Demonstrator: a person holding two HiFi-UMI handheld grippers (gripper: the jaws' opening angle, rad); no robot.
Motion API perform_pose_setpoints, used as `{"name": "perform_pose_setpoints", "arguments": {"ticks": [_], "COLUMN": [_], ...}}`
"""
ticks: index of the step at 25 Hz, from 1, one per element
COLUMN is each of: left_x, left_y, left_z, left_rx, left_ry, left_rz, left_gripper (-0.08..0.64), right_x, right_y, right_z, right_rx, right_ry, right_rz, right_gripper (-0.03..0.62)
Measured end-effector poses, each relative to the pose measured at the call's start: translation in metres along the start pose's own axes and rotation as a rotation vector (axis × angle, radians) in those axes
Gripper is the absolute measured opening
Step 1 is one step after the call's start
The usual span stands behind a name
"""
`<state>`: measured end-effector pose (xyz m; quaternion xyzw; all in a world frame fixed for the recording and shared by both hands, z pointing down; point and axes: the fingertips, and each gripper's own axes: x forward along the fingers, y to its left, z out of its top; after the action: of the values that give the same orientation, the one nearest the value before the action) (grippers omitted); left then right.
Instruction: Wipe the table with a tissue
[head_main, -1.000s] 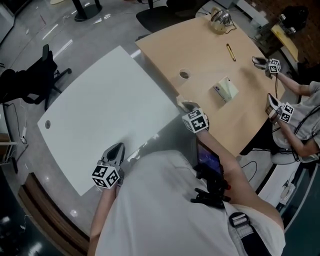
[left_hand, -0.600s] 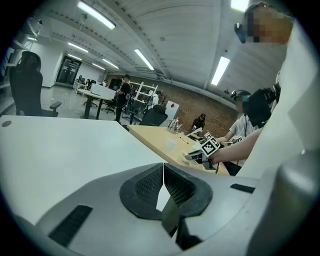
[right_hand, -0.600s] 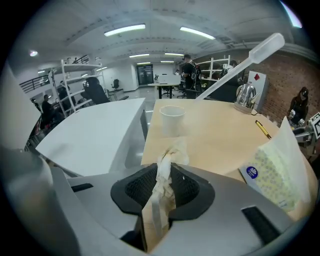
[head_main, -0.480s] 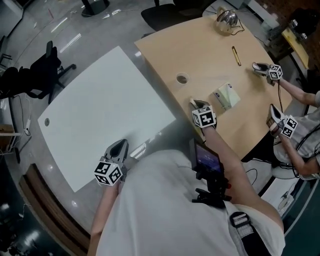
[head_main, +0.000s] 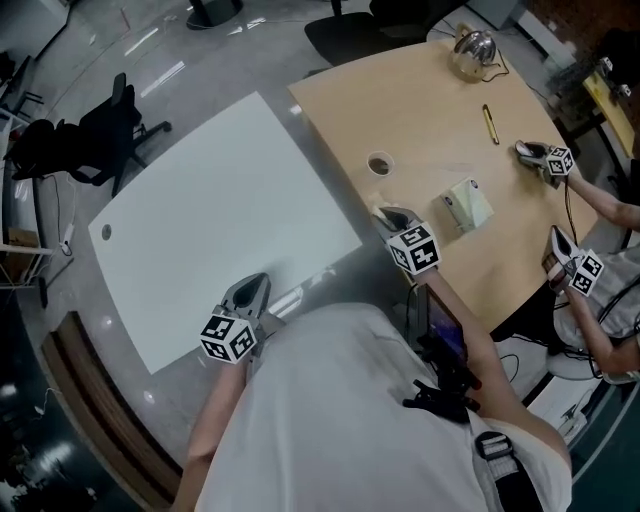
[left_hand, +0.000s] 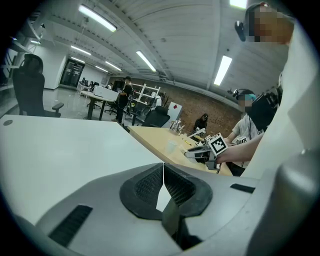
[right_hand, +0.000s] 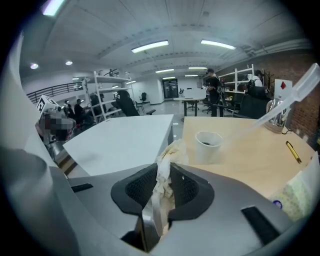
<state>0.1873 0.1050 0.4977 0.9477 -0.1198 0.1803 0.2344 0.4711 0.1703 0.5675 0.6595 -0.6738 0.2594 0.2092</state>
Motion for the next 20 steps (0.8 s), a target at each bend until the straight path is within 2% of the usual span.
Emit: {"name": "perform_pose_setpoints", "arguments": {"ticks": [4,14,20], "left_x": [0.006,0.002,0.003], "left_y": [-0.003,-0.002,-0.006], "left_z": [0.004,0.002,0.002], "left_rx": [0.014,0.016,0.01], "left_ry": [-0.005,-0.01,-0.012], "left_rz": [-0.001,0.038,0.043], "left_gripper": [0.008,0.008,0.008], "right_x": [-0.004,-0.001,-0.001], "right_y": [0.026,0.097,0.106], "right_z": [0.021,0.05,0.051], "right_rx": [0.008,-0.065,-0.078], "right_ry": [-0.07,-0.184,-0.185], "right_rz": [0.097,0.36,0.408], "right_gripper": [0.081,0.081,0.081]}}
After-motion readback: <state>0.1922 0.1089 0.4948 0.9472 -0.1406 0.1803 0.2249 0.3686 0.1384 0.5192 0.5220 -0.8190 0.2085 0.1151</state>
